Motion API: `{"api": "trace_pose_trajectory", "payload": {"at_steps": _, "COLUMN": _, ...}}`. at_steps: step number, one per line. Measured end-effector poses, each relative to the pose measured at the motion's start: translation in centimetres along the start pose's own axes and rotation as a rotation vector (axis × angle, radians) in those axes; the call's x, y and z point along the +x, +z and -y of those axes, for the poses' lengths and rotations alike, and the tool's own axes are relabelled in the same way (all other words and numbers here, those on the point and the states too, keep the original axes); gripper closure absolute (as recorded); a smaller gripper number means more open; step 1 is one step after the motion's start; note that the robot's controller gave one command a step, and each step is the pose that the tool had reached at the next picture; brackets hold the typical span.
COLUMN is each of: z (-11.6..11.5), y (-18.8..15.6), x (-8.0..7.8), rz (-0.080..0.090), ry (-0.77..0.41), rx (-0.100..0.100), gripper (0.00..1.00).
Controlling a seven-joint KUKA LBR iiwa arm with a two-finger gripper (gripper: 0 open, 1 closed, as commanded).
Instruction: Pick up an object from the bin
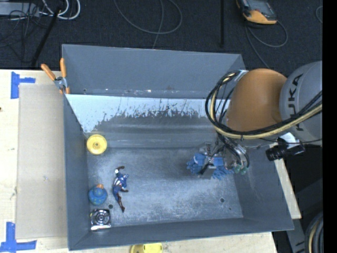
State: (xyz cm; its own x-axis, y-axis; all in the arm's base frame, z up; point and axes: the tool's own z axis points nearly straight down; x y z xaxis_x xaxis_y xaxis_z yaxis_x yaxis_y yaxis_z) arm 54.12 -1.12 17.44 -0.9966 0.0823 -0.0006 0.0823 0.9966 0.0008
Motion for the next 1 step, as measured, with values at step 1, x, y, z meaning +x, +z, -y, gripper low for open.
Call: {"api": "trace_pose_trajectory", "payload": {"at_steps": 1, "z": 0.01, "y": 0.02, "x": 0.02, "rz": -0.001, "ry": 0.0, "rx": 0.0, "gripper": 1.0}}
